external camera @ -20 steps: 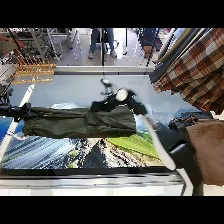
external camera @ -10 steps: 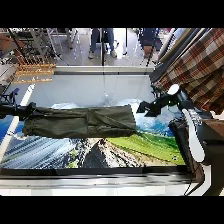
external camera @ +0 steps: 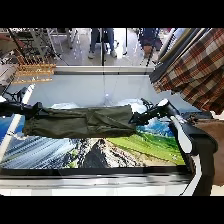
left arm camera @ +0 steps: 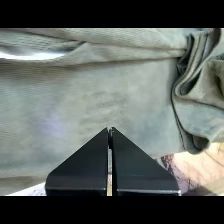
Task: Fold the clothes and pants, and hang the long-sleeved shirts on hangers.
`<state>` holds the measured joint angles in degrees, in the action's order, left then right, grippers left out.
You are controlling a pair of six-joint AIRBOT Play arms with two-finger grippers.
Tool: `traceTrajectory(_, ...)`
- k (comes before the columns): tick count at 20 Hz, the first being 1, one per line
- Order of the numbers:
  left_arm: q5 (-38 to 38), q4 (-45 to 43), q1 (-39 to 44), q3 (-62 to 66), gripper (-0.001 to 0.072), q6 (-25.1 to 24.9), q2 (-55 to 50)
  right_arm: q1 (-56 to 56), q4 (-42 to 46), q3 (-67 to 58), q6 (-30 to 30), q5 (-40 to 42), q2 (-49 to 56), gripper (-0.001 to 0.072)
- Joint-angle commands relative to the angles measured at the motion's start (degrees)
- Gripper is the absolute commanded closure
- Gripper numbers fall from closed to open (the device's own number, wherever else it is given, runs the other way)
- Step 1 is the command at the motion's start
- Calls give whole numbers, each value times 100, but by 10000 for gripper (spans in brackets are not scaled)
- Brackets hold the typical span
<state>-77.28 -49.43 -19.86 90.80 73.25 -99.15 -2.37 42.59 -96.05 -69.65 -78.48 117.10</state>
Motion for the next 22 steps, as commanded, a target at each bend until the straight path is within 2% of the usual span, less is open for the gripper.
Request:
traceTrajectory(1,-57,-59,144,0,686,-4,-4,181,337,-468,133,-251,-15,690)
traceTrajectory(2,-55,-245,184,0,686,-2,-4,151,1088,-752,-195,-328,-199,691)
traceTrajectory(4,-59,-852,238,-7,686,4,-4,107,3674,-1270,-992,-448,-850,691)
traceTrajectory(5,-57,-1023,273,-22,686,2,-7,70,4612,-1414,-1084,-564,-1169,691)
traceTrajectory(6,-31,-1038,299,-70,686,-2,-13,-31,5195,-1506,-1080,-671,-1502,691)
traceTrajectory(9,72,-680,520,-278,686,-120,-153,-251,5329,-1550,-1082,-791,-2179,692)
traceTrajectory(12,37,721,938,-361,686,-872,-356,22,5307,-1550,-1086,-793,-2387,692)
traceTrajectory(14,122,1366,1217,-361,686,-1071,-385,372,5316,-1550,-1220,-769,-2382,692)
traceTrajectory(18,433,1320,1725,-363,686,-1036,-496,1316,5311,-1552,-1427,-496,-2382,692)
traceTrajectory(19,632,1082,1834,-361,687,-726,-592,1624,5302,-1552,-1550,-411,-2382,692)
traceTrajectory(21,1150,101,1965,-361,687,267,-780,2236,5121,-1600,-1849,-291,-2380,692)
traceTrajectory(22,1261,-267,1985,-361,687,542,-859,2531,4929,-1657,-1965,-166,-2374,692)
